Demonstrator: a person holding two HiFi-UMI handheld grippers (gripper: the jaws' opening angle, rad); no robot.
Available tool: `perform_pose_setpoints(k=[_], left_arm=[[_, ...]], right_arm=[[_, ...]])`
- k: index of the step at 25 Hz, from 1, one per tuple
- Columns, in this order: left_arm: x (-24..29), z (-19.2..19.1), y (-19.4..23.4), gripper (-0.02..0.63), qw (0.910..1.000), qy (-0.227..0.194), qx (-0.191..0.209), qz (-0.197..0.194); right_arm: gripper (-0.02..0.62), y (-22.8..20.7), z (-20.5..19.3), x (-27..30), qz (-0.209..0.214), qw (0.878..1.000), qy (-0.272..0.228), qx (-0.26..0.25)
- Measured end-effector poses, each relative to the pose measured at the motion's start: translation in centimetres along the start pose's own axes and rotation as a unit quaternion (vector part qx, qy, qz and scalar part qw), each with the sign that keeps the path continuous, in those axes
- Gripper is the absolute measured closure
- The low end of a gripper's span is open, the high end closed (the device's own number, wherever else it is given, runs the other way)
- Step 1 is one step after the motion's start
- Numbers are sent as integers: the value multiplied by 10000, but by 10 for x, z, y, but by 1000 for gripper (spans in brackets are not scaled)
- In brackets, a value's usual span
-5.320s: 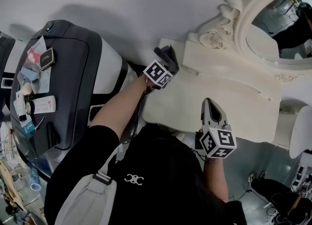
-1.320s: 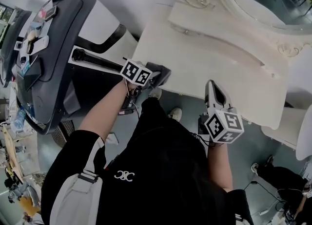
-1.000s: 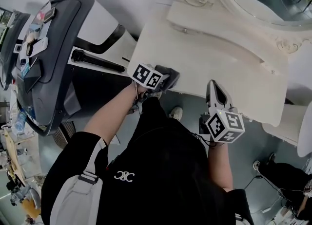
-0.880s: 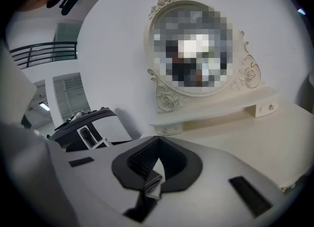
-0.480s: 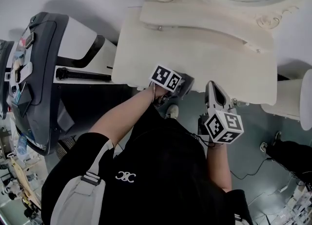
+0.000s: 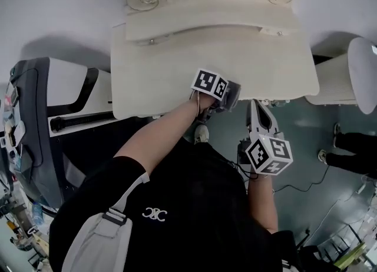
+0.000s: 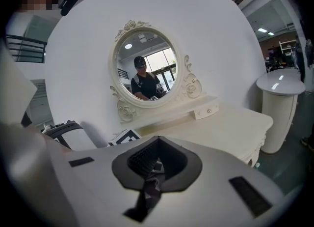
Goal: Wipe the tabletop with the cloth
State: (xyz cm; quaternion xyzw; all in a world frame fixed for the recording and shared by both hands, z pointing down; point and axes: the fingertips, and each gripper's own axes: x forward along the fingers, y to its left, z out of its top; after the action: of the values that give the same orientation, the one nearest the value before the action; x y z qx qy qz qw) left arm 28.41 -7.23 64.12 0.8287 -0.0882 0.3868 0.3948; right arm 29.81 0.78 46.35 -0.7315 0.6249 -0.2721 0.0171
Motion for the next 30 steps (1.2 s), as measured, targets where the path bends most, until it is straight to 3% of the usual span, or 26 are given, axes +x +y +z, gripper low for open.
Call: perform_pose_setpoints(k=[7,10,16,23,30], left_arm=[[22,33,-4,588,9994,-238,-189,187],[20,56,11,588,9970,-523,-361,445],[6,105,56,588,9877,-1022,-709,944],[-10,154,99,588,9740,-1360,-237,1795],[-41,167,141,588,9565,-1708,-705,2257]], right_arm=[[584,-27,5,-16,-350,9992,-126,134],[584,-30,5,-17,-406,9990,-104,148],[584,-33,-1,-6,-342,9994,35,97],[584,-29,-7,14,-206,9993,282,91],[584,-26,-6,36,-8,9991,392,135]])
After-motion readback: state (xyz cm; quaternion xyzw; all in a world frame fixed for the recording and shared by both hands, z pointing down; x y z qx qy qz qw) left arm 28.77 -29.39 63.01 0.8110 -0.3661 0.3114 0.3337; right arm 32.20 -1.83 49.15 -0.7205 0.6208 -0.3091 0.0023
